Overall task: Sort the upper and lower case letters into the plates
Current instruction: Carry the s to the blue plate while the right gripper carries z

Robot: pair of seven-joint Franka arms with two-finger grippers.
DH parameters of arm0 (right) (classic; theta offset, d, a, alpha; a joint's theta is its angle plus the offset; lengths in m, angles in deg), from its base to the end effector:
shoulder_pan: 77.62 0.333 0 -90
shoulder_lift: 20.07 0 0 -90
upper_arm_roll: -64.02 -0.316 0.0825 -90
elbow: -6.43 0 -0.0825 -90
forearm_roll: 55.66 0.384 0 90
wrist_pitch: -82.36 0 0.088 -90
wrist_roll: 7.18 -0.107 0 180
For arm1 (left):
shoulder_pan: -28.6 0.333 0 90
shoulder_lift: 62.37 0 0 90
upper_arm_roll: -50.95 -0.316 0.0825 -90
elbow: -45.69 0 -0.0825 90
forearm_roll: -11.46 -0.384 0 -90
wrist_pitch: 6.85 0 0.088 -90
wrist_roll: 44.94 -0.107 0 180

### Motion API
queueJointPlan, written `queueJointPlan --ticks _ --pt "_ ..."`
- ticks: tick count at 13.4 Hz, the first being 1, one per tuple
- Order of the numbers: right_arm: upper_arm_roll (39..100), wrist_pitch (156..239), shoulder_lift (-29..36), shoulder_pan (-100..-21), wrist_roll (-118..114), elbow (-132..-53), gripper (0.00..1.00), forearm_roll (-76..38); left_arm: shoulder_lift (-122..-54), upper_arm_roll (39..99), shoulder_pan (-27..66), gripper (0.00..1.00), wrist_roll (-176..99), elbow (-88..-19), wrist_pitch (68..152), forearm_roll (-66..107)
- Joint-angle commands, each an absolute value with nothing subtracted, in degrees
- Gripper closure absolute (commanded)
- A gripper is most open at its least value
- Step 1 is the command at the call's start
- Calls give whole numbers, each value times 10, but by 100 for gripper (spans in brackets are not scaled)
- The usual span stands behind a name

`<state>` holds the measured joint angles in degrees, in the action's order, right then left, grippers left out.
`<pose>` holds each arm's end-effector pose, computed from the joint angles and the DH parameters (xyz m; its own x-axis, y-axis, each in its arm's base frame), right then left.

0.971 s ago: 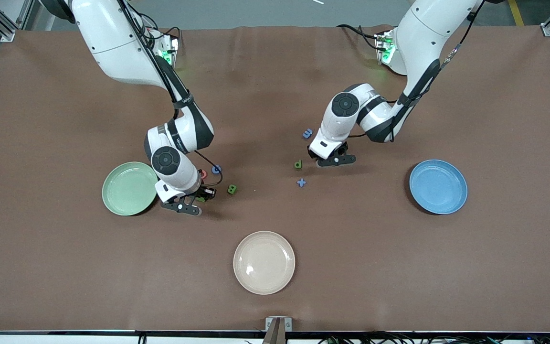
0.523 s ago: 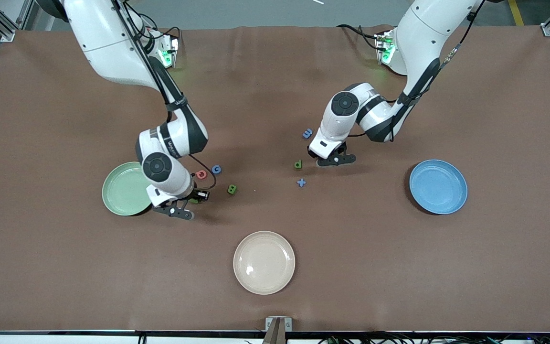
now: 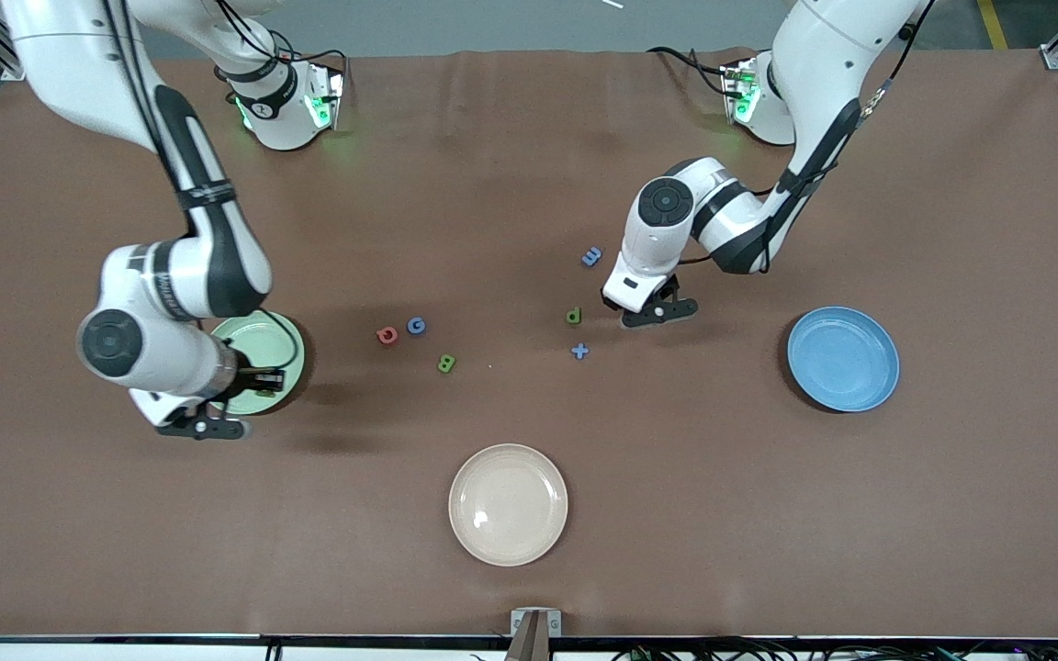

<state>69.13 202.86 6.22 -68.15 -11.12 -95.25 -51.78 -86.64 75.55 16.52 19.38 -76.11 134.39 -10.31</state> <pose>0.6384 0.0562 0.2920 0.9914 -0.0236 -0.1286 -0.0245 -0.9997 -0.0052 0.4577 -0.3415 0.2219 0.9772 0.2090 0.0362 0.2107 -0.9761 -0.0526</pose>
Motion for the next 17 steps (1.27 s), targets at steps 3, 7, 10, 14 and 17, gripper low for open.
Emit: queueJointPlan --ticks 3,7,10,14,17 --pt "680 2091 16 -743 -20 -1067 99 -522 -803 771 249 83 30 -758 1275 -38" --pt "679 2180 10 -765 0 -1156 99 -521 -776 772 326 83 -80 -765 1235 -37" --pt "678 2204 15 -765 0 -1176 99 -517 -775 772 381 83 -151 -777 1231 -37" --pt "674 2199 14 -760 -1 -1189 98 -514 -781 771 444 83 -243 -781 1233 -38" --pt "674 2196 15 -751 -4 -1195 98 -514 -794 771 489 83 -316 -776 1238 -42"
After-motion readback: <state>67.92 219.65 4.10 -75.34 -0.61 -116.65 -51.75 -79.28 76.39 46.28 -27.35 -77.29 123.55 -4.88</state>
